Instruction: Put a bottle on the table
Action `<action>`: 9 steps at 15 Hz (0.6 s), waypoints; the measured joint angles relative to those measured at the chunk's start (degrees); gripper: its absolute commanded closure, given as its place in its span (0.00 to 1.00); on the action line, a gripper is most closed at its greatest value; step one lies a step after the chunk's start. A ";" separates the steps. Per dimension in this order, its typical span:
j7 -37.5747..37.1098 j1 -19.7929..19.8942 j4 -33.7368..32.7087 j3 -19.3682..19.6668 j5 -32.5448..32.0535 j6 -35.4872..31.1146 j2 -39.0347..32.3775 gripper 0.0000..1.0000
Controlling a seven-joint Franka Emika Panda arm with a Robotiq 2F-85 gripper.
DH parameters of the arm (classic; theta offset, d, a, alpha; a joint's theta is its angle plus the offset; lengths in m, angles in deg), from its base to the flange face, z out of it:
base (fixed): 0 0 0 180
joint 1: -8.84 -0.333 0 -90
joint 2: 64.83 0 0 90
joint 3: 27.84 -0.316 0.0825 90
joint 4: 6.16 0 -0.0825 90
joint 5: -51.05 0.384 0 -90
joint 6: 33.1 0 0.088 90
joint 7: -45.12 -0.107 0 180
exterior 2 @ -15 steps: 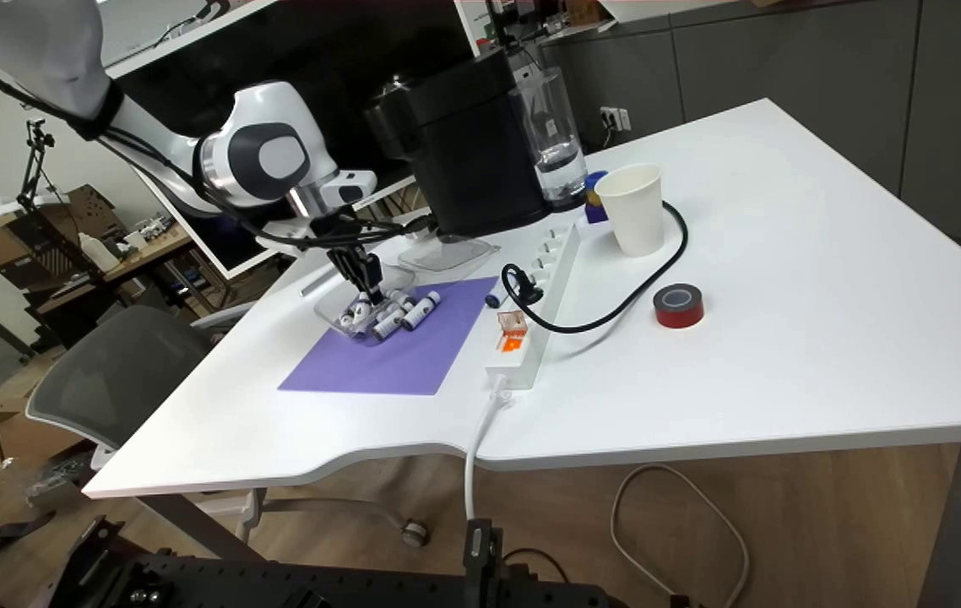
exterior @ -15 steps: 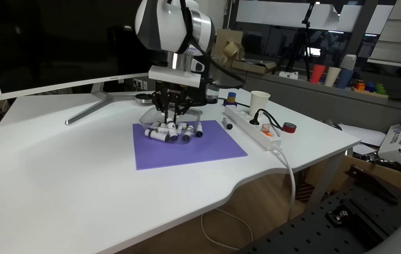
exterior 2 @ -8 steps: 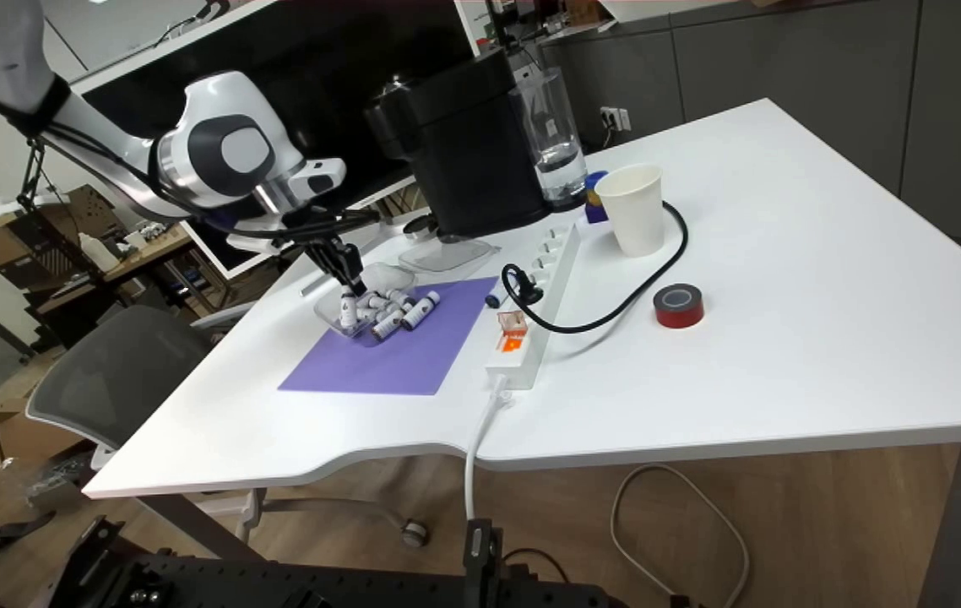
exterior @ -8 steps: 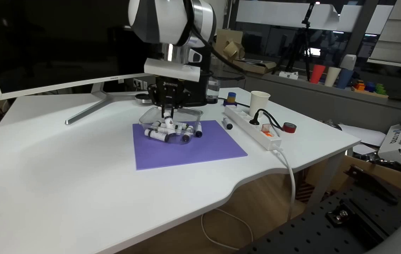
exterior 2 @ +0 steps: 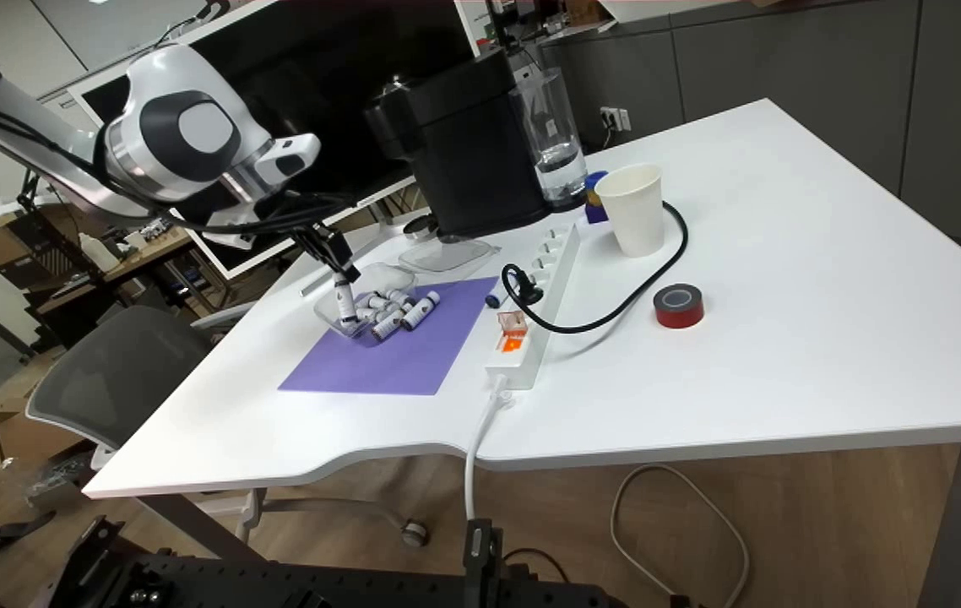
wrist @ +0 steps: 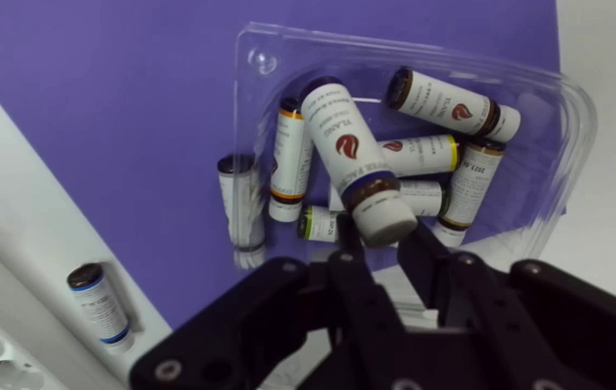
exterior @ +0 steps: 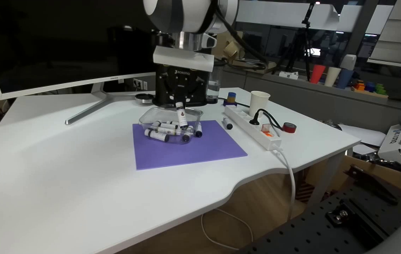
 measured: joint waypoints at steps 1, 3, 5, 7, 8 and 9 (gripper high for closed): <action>-2.44 -0.95 1.92 1.52 -1.96 -0.97 1.70 0.94; -8.09 -2.50 5.67 4.46 -6.74 -2.66 5.05 0.94; -14.81 -3.31 9.23 7.32 -13.06 -4.25 8.23 0.94; -20.23 -4.44 12.55 11.22 -18.67 -6.50 10.98 0.94; -22.28 -4.72 13.95 13.11 -21.20 -7.96 12.02 0.94; -23.80 -4.75 15.08 14.81 -23.28 -9.49 12.70 0.94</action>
